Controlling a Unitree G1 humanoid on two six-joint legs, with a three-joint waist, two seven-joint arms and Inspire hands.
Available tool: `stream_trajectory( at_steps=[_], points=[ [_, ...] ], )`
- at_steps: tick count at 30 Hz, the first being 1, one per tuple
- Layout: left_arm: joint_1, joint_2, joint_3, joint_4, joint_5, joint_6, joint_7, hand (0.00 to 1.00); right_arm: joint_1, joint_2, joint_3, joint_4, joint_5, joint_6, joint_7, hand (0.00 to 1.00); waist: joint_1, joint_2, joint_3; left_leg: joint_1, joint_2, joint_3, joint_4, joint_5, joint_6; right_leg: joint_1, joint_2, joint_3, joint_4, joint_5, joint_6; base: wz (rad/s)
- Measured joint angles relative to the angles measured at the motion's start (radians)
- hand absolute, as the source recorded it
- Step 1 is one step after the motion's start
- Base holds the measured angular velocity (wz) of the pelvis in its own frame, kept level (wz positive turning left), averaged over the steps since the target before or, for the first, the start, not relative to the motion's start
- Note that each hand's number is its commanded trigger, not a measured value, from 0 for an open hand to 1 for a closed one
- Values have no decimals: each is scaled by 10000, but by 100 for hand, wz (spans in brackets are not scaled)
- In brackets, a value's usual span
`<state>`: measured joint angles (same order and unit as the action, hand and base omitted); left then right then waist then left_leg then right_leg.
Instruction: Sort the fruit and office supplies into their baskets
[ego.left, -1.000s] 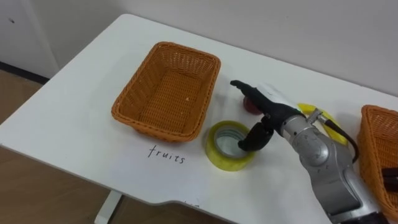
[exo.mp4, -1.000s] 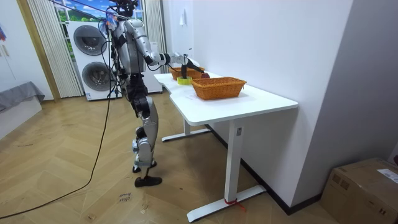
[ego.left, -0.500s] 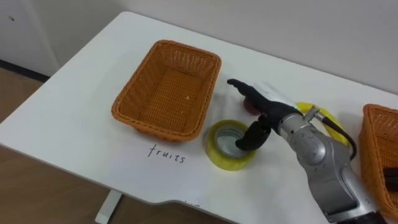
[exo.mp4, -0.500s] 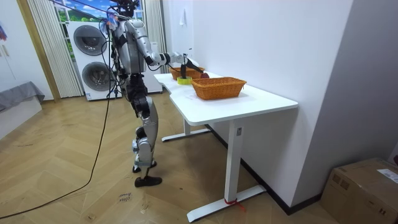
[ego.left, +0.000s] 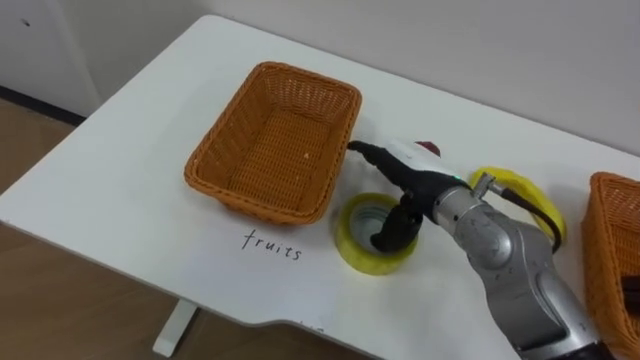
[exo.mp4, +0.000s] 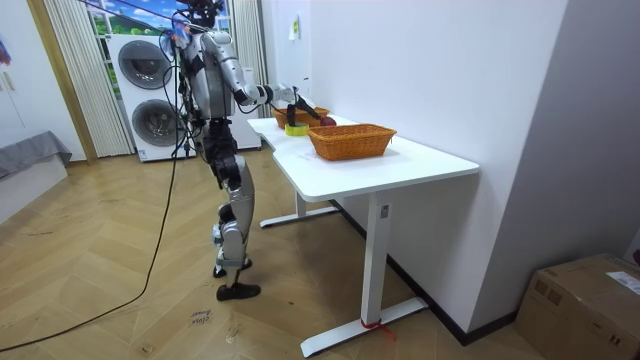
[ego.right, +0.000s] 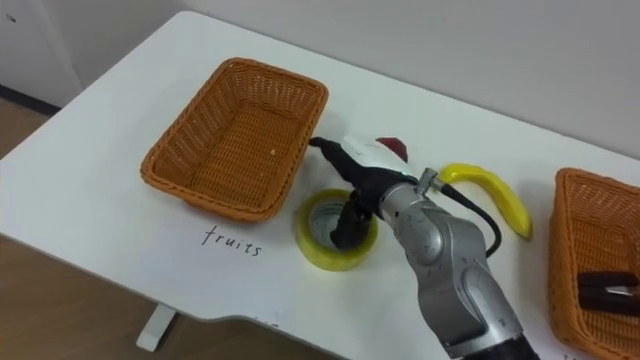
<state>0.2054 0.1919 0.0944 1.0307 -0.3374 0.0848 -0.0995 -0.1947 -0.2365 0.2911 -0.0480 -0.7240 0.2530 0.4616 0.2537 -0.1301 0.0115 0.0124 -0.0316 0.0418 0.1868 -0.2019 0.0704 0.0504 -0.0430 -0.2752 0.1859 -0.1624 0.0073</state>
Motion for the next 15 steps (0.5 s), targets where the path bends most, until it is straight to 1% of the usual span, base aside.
stream_trajectory(
  at_steps=[8,10,12,15],
  points=[
    [-144,51,-23,145,-26,-37,1,0,0,2,22,-58,-257,-1,217,0,11,-40,-4,0,2,1,6,1,0,9,4,20,-6,0,0,0],
    [-174,70,-25,166,-26,-37,1,0,0,5,38,-57,-338,-1,222,0,27,-38,-3,5,1,7,4,0,0,6,10,85,-9,0,0,0],
    [-191,74,-28,209,-27,-37,2,0,-1,5,64,-57,-354,0,224,0,35,-38,-3,11,2,14,2,1,-1,-1,26,247,-13,0,0,0],
    [-185,76,-27,208,-23,-37,2,0,-5,5,83,-58,-356,4,247,0,34,-38,-3,10,4,15,-3,1,-1,-6,26,252,-9,0,0,0]
  ],
)
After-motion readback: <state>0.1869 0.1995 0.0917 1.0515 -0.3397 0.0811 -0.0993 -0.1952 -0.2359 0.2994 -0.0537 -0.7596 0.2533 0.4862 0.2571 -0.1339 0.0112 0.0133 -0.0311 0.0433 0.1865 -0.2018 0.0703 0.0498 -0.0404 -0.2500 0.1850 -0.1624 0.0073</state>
